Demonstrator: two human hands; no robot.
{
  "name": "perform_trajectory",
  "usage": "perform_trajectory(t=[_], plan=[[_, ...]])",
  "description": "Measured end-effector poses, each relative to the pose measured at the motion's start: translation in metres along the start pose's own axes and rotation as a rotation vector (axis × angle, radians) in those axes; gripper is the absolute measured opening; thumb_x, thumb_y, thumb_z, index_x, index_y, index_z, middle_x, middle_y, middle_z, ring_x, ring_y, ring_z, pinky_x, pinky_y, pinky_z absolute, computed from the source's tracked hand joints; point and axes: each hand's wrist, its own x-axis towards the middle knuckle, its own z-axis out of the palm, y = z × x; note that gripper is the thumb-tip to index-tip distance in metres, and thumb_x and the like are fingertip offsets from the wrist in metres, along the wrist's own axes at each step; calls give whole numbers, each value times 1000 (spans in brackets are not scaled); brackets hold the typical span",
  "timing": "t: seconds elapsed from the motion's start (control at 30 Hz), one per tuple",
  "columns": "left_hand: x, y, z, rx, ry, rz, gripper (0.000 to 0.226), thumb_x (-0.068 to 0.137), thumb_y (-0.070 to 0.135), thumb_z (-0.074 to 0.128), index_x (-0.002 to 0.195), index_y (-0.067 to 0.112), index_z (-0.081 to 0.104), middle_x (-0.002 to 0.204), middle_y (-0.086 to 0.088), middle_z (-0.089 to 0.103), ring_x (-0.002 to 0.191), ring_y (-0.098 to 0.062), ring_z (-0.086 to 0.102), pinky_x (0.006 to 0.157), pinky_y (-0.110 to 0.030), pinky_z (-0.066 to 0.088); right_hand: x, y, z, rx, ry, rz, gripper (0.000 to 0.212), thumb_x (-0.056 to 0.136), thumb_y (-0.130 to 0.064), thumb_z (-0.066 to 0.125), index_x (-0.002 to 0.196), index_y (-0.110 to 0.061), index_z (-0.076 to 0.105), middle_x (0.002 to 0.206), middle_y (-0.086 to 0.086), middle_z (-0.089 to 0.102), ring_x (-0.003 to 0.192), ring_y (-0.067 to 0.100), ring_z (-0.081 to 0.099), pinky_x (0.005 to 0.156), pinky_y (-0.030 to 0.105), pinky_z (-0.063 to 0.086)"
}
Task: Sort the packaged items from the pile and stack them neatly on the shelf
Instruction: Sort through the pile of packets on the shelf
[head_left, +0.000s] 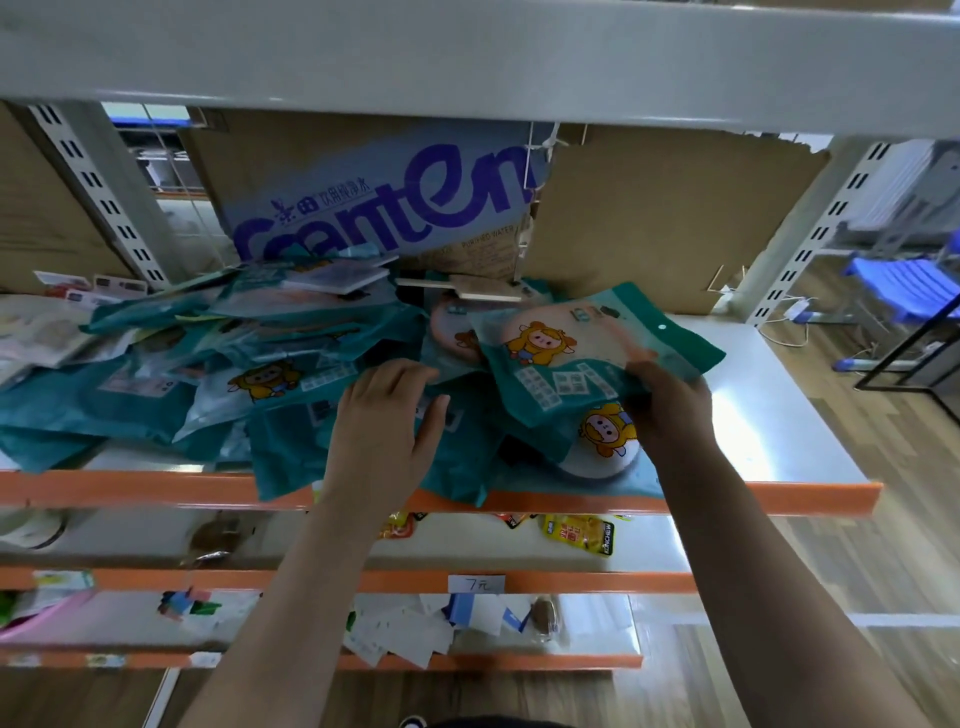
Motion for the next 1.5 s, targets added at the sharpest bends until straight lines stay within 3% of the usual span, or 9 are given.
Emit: perform_trajectory(t=[0.13,0.33,0.6,0.77,0.87,0.97,1.1,1.27,1.5], plan=[[19,-5,14,32,-69,16,35,95,30,54,118,5,64,114,-13,64,102,-34,60,87,-47,52,8,-11,-23,-52,67,-16,13,88,2,55,98,-6,56,103,16,63,90,27,69,72,36,60],[47,-6,39,55,-130,-27,18,89,17,67,107,14,70,109,-3,65,106,-30,56,74,-38,51,17,-19,-49,-176,182,-41,38,97,-12,53,130,-12,35,124,15,55,100,25,66,75,36,60],[33,3,38,-35,-90,39,11,88,3,61,82,13,60,98,-3,57,94,-27,52,63,-42,52,13,-23,-71,-301,130,105,33,96,-36,58,114,-9,60,109,14,71,94,28,72,85,43,58],[1,15,25,-199,-123,-204,10,87,10,68,83,18,65,123,4,46,109,-13,45,86,-24,39,14,-19,-64,-299,-30,181,38,91,-34,63,119,-8,57,110,18,70,100,36,69,90,49,55],[2,23,13,-429,-182,-412,18,81,9,69,83,26,63,106,8,54,89,-1,49,71,-8,38,17,-15,-62,-345,-122,201,35,93,-23,61,123,-10,51,111,20,68,93,35,70,77,45,60],[16,24,10,-842,-65,-763,17,77,16,63,88,29,59,95,0,61,86,-17,60,74,-35,53,20,-12,-63,-421,-186,166,31,96,-19,56,125,-12,48,110,17,66,87,30,69,70,40,61],[29,16,11,-990,11,-887,17,69,30,58,60,20,47,63,-3,51,65,-20,48,63,-33,37,20,-10,-63,-451,-234,122,31,99,-19,53,129,-18,46,114,15,64,99,34,67,81,46,58],[33,16,23,-827,-55,-824,40,73,40,71,74,1,66,81,-22,69,80,-36,67,69,-37,46,19,-16,-63,-490,-279,163,22,101,-18,47,123,-15,47,106,14,65,92,30,67,76,41,59],[34,40,29,-907,-60,-822,8,90,17,66,89,21,59,99,-10,68,99,-29,64,87,-44,52,13,-12,-75,-410,-212,195,10,98,-12,49,102,-6,56,85,11,65,70,22,66,63,36,58]])
